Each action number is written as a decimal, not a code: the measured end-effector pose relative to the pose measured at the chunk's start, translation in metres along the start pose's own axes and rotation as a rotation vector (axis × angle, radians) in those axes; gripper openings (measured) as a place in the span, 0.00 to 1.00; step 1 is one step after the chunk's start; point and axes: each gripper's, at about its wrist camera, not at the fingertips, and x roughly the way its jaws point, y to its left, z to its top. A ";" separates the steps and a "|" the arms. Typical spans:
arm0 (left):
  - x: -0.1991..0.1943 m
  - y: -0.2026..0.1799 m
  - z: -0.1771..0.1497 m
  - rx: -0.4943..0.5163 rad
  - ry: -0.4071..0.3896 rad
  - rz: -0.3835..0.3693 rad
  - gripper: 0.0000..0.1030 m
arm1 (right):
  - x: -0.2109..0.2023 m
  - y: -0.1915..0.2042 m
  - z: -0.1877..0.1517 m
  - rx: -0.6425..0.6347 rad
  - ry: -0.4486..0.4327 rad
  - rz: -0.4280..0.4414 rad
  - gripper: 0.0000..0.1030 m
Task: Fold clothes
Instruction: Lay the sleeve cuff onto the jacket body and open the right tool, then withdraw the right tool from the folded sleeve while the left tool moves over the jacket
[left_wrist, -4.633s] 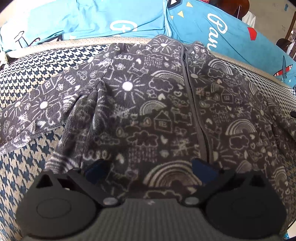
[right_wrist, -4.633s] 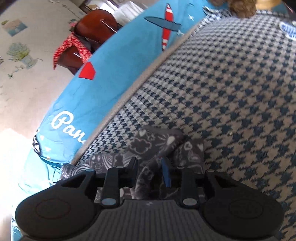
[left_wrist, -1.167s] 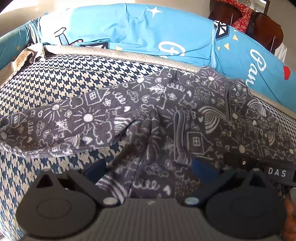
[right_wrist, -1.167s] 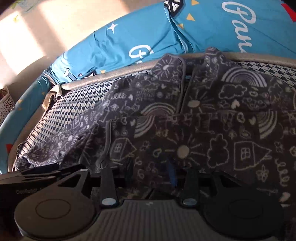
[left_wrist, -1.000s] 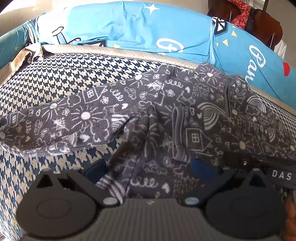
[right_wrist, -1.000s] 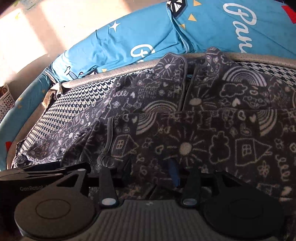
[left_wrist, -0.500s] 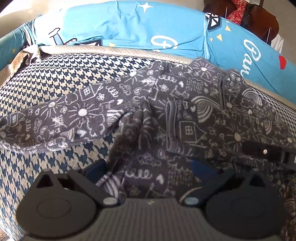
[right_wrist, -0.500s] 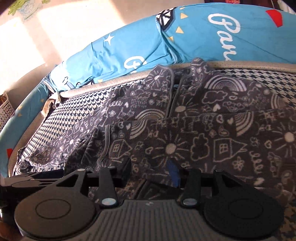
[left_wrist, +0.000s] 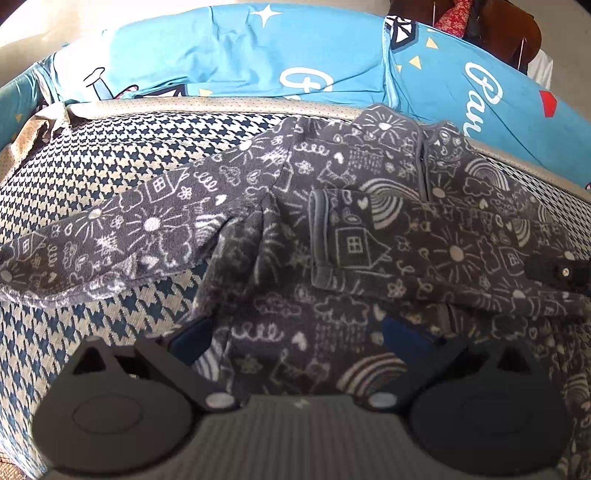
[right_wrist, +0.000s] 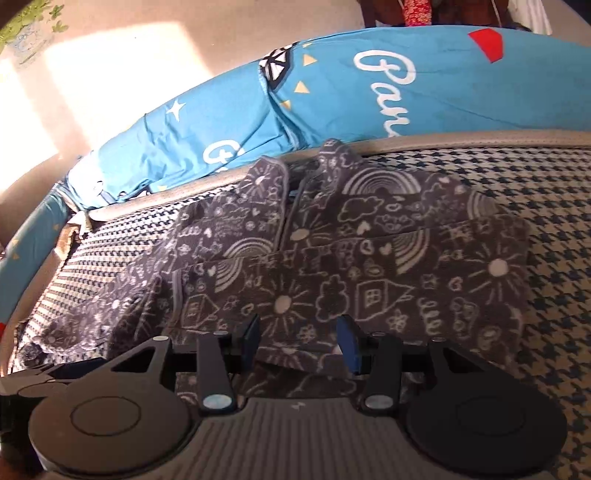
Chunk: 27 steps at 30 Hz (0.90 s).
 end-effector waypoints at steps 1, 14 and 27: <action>0.000 -0.001 0.000 0.005 0.001 -0.001 1.00 | -0.003 -0.001 0.001 -0.004 -0.001 -0.022 0.45; 0.016 -0.008 -0.007 0.025 0.069 -0.008 1.00 | -0.038 -0.059 0.007 0.129 -0.021 -0.192 0.63; 0.024 -0.020 -0.017 0.108 0.072 0.039 1.00 | -0.009 -0.111 -0.013 0.232 0.111 -0.170 0.64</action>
